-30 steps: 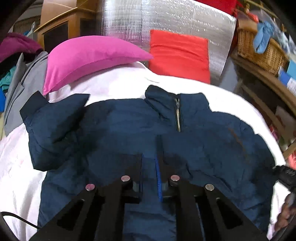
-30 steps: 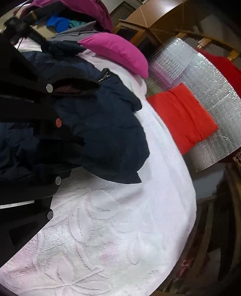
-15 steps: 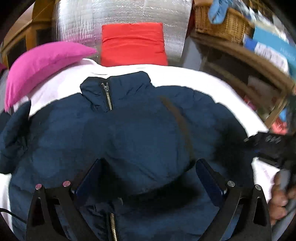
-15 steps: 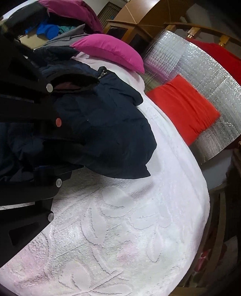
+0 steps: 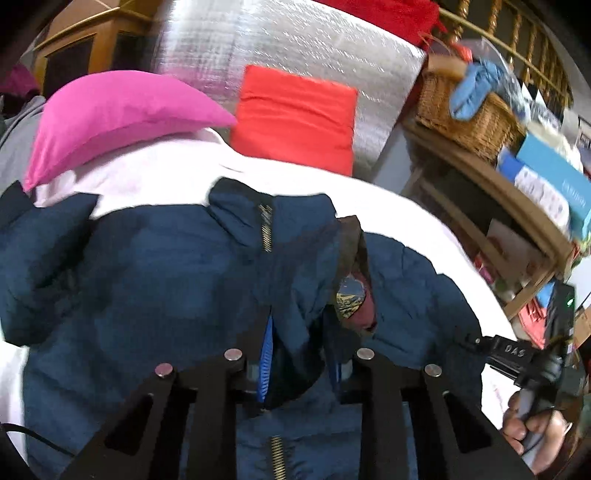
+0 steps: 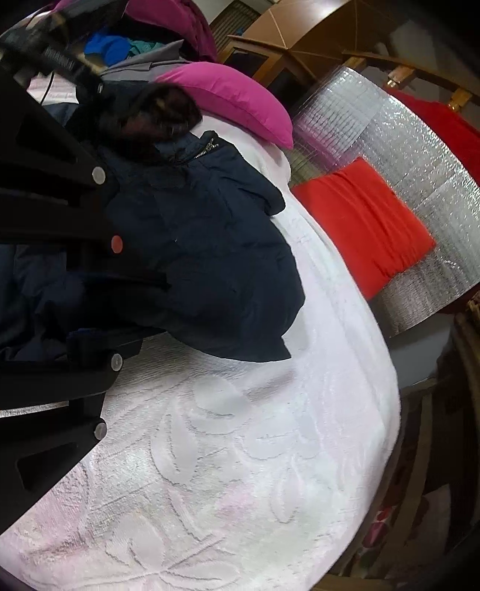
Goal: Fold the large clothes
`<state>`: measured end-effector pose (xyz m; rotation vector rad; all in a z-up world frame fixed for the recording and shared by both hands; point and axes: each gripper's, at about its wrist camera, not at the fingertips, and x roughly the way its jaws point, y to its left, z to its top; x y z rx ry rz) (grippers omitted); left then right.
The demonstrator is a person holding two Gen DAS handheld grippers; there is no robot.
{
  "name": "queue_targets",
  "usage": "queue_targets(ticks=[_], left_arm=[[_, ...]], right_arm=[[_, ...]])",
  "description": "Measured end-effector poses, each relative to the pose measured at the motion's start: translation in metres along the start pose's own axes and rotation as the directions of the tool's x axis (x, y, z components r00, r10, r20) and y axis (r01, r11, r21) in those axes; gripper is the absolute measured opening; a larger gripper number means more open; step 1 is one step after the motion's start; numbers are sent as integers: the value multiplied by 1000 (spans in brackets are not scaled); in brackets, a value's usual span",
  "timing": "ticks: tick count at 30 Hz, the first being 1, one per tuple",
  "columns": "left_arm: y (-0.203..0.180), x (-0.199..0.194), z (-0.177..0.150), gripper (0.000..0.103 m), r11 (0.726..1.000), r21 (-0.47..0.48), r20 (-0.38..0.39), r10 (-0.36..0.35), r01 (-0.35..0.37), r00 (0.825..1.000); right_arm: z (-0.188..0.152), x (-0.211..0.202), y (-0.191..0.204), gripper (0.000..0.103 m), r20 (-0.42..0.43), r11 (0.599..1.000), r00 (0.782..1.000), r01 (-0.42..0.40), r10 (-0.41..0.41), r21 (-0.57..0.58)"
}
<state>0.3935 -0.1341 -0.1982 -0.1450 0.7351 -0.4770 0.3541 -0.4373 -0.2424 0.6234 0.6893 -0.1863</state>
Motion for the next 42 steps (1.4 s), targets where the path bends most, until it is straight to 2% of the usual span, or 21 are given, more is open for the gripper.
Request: queue_targets(ticks=[3,7,9,11,17,21,22,24,25,26,27,28,31,33,35,37,38,39,40,42], left_arm=[[23,-17,5,30,999,-33,16,13,-13,1000],[59,-35,8,36,995,-78,38,67,-64,997],[71,-39,8,50,991,-86,39,111,-107,993],[87,-45,8,60,983,-104,41,155,-150,987],[129,-53,3,61,964,-190,7,193,-188,981],[145,-59,2,63,954,-232,15,197,-188,980],[147,-59,1,64,953,-246,20,190,-179,982],[145,-56,0,65,957,-239,10,172,-165,985],[140,-52,-1,65,959,-223,4,179,-173,984],[134,-46,-3,65,961,-194,-8,197,-195,980],[129,-39,-6,65,960,-169,-32,221,-223,975],[125,-28,-8,65,955,-140,-78,253,-261,964],[122,16,-24,65,943,-62,-259,301,-327,918],[123,23,-27,65,940,-59,-272,310,-337,911],[121,14,-21,65,944,-70,-264,295,-323,918],[120,-8,-11,65,959,-110,-203,237,-263,950],[121,-22,-6,65,966,-132,-162,200,-222,966],[124,-36,-2,67,972,-151,-121,160,-178,980],[130,-55,4,69,977,-181,-53,108,-116,993],[147,-83,12,84,967,-238,52,102,-87,993]], right_arm=[[0,-5,2,21,28,1000,1000,6,-5,-16],[0,-7,4,21,41,1000,999,14,-13,-15],[0,-8,4,20,51,1000,998,22,-21,-18],[1,-9,3,20,58,1000,998,26,-25,-11],[3,-4,-4,20,46,999,998,43,-44,20],[5,1,-8,25,11,998,999,29,-30,60],[5,1,-8,33,3,998,1000,18,-18,67],[4,2,-7,57,1,997,1000,-5,4,74],[3,4,-5,57,3,998,1000,-5,4,68],[1,5,-2,54,3,999,1000,7,-7,51],[0,8,3,40,-1,999,999,39,-39,13],[-2,11,7,35,-5,996,997,82,-82,-21],[-3,12,12,35,-3,991,992,126,-127,-54],[0,5,14,35,17,987,989,147,-146,-60],[4,-15,16,35,100,988,985,148,-144,-44],[7,-35,21,39,193,988,972,148,-135,-54],[6,-47,25,44,248,989,963,128,-108,-68],[4,-54,28,45,279,992,957,101,-74,-82],[2,-58,33,45,290,993,956,63,-30,-103],[-3,-56,43,45,235,988,969,-39,73,-147]])
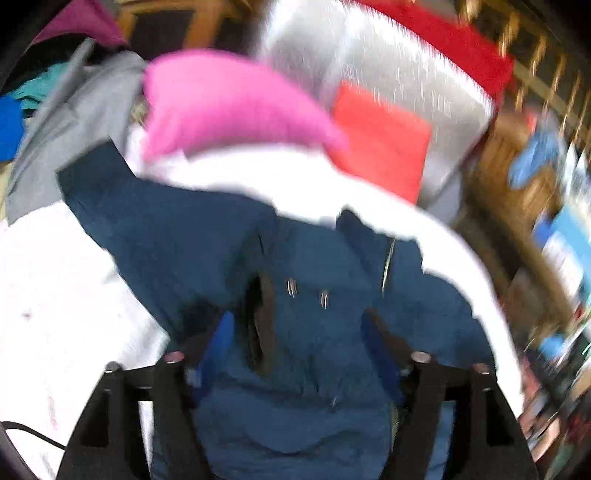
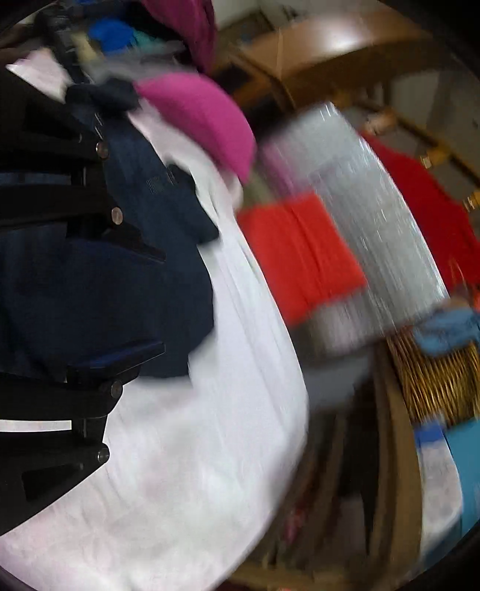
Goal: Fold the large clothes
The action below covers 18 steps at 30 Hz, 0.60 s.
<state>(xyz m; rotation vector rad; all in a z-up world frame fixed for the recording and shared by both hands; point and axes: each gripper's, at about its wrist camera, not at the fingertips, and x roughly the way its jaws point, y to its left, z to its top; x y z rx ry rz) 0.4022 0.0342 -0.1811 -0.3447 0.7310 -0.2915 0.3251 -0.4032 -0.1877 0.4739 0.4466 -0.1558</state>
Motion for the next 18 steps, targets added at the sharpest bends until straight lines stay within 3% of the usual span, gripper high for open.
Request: queue_targets(ticks=[3,7,9,11,13,16,18], left_arm=[[34,-19,15,90,992,-108,109,72,-60,991],[93,-9,20,90,941,-331,70,96,-68,993],[106,-1,19,90,919,-385,53,115,-86,992],[101,5,17,90,922,-361,36,168,-144,985],[85,11,17,90,934,-276,31,244,-226,969],[59,19,14,90,926,-125,52,365,-356,930],[48,15,10,90,915,-67,88,402,-397,912]], right_arm=[[-14,15,20,42,-117,992,985,-127,125,-8],[-36,30,53,37,-208,979,964,-189,168,-82],[-44,34,63,36,-238,973,956,-203,173,-109],[-51,37,71,36,-256,970,952,-204,167,-129],[-55,47,77,36,-269,973,955,-172,126,-154],[-58,58,72,36,-289,979,955,-125,74,-162],[-57,61,66,36,-298,983,953,-110,61,-151]])
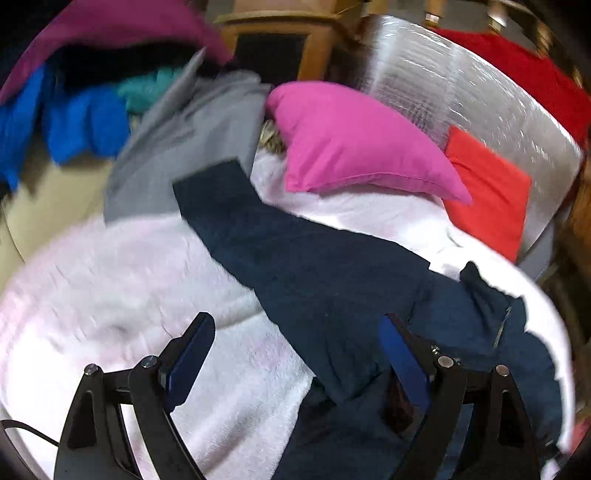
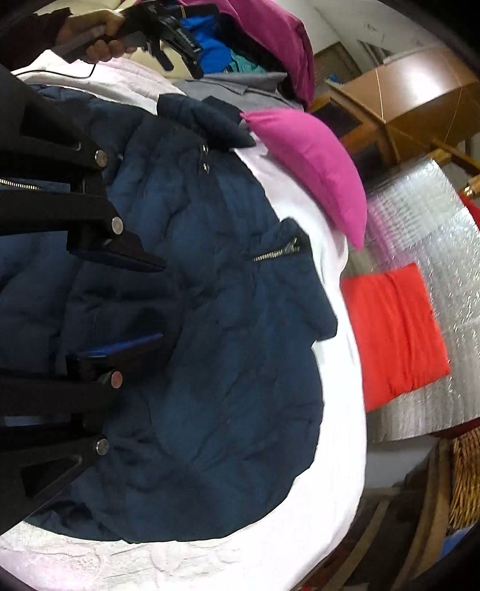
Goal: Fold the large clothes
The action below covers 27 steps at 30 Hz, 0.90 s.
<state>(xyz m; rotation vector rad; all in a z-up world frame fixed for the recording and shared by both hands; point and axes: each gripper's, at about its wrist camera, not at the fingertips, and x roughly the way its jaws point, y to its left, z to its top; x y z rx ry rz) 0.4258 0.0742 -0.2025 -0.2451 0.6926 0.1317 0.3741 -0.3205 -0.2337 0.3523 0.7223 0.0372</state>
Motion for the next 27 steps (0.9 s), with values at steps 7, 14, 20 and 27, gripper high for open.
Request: queue_targets(ticks=[7,14,20,27], left_arm=[[-22,-25,-3,90,991,117,107,60,-73,992],[-26,-24,-2,90,987,127,106,87,-100,991],[-26,-17,-2,90,985,130,96,102,-114,990],[-19,-7,-1,90,991,104,47,84,-89,995]], right_arm=[[0,1,-6,36,-6,1000,1000,10,-9,18],[0,0,-8,36,-2,999,999,44,-44,21],[-1,12,-14,37,-38,997,997,65,-64,44],[-2,16,-14,37,-49,996,996,73,-71,41]])
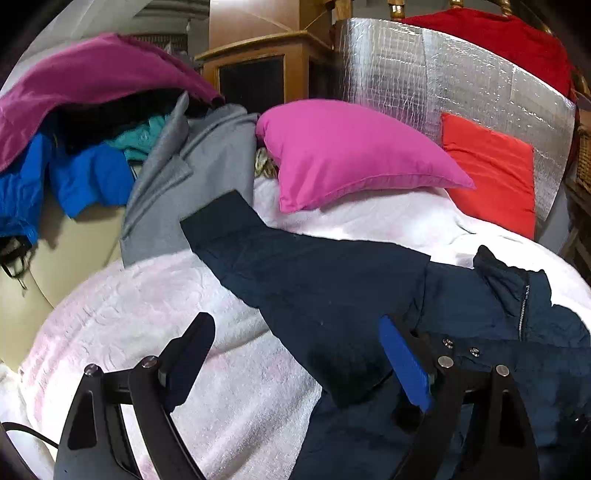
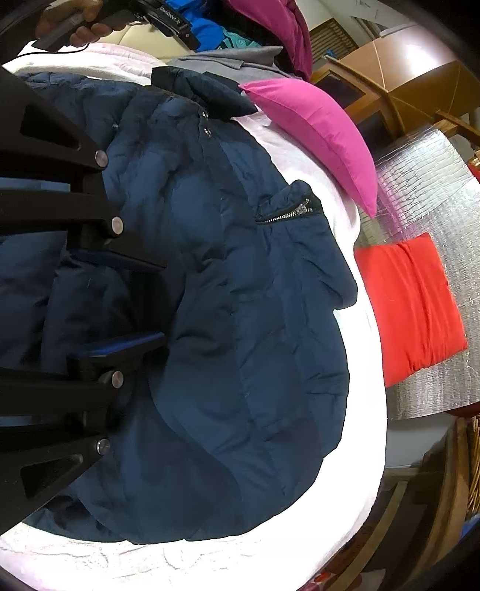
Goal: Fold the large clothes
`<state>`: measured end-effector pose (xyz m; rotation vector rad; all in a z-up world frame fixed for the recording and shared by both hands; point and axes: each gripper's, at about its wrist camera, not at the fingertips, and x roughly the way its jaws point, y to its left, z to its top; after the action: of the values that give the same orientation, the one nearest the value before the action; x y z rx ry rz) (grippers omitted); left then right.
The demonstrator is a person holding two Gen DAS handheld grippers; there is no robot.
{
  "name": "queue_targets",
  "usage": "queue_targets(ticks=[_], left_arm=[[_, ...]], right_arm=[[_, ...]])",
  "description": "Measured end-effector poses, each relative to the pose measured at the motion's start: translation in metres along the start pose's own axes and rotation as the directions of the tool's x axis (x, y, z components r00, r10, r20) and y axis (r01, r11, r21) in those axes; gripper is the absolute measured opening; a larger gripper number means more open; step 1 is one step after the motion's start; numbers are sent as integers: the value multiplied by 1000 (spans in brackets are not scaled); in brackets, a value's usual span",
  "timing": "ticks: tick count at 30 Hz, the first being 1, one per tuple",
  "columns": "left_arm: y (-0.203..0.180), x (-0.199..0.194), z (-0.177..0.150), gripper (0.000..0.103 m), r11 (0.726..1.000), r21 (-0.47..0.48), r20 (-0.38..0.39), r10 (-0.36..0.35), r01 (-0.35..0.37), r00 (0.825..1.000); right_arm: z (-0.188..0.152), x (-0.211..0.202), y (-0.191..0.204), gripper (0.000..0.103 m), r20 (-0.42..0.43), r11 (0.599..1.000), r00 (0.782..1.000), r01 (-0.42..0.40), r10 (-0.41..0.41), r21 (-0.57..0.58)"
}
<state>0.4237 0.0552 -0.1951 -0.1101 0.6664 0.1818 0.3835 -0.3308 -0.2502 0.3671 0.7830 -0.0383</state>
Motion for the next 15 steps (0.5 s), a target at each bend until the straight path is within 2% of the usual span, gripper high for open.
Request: queue_targets(ticks=[3,6,10,11,12,13,14,15], left_arm=[[14,9,-1,90,994,-91,-57,-67,62,996],[33,23,-4,90,967,-220,-121,-156,127,980],[48,39,-10,90,932,-322,-163,-228,167,960],[49,41,-11,90,925,-335,-166,-243,177,956],[49,43,-12,90,917,-350,-168,-260,189,951],[50,46,-14,90,907,-369,-171,-283,205,944],[50,47,-13,90,900,-379,-174,-298,215,939],[48,48,-14,90,893,-391,-178,-312,224,933]], right_arm=[[0,-1,-1,37,-1,1000,1000,-6,6,7],[2,-8,-4,37,6,1000,1000,-20,20,14],[11,-43,-20,38,113,999,993,-31,26,41],[14,-54,-31,43,151,997,988,-31,20,70],[15,-62,-41,56,173,995,985,-27,10,97],[16,-69,-54,63,196,991,981,-20,-6,134],[17,-77,-71,68,217,983,976,-15,-25,183],[17,-81,-87,68,227,973,973,-15,-39,231]])
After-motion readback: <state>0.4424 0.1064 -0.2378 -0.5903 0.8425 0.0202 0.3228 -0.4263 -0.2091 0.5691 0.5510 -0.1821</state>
